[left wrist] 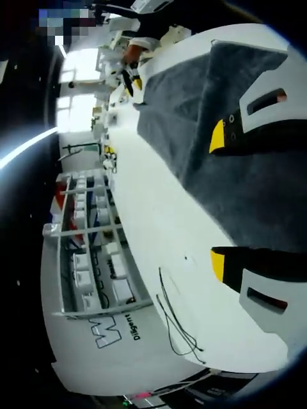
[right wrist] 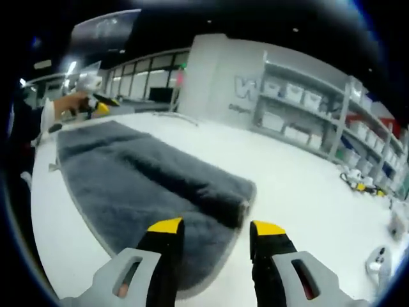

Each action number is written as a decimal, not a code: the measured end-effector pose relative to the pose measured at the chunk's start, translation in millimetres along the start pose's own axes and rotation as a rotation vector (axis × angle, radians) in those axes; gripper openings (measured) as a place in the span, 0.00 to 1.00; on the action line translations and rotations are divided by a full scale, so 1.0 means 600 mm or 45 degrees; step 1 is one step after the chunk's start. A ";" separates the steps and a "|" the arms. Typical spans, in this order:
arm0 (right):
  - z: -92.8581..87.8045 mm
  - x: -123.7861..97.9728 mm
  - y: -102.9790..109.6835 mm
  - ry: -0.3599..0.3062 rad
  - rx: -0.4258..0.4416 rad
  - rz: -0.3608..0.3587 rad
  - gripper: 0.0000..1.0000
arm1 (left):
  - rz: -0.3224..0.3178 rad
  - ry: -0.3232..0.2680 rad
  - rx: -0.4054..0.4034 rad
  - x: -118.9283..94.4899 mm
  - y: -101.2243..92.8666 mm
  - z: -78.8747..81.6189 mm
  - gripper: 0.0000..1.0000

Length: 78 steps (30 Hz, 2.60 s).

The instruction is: Open the folded towel by lifting each exposed corner and separating the folded layers until the towel lies flat within the target outline without major curled edges

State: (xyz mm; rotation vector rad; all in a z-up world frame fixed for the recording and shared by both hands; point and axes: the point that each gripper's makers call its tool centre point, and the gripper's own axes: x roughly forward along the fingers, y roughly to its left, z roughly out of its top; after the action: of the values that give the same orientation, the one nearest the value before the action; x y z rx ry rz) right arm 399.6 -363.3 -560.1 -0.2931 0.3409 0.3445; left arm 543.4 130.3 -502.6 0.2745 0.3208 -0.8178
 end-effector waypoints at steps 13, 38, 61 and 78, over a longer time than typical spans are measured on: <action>0.001 -0.020 0.023 -0.021 0.050 -0.095 0.37 | -0.144 -0.001 0.054 0.073 -0.048 0.065 0.50; -0.020 -0.038 0.049 0.029 0.143 -0.121 0.32 | -0.365 -0.074 0.131 0.214 -0.149 0.175 0.44; -0.044 -0.021 0.046 0.055 0.184 -0.111 0.32 | -0.454 -0.037 0.309 0.345 -0.244 0.218 0.37; -0.036 -0.015 0.064 0.040 0.207 -0.052 0.31 | -0.578 -0.031 0.405 0.436 -0.323 0.241 0.35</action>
State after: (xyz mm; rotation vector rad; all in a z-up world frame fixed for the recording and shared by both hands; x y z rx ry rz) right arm 371.3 -338.5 -584.3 -0.1456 0.3906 0.2702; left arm 590.8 -222.7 -492.3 0.4987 0.2312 -1.3222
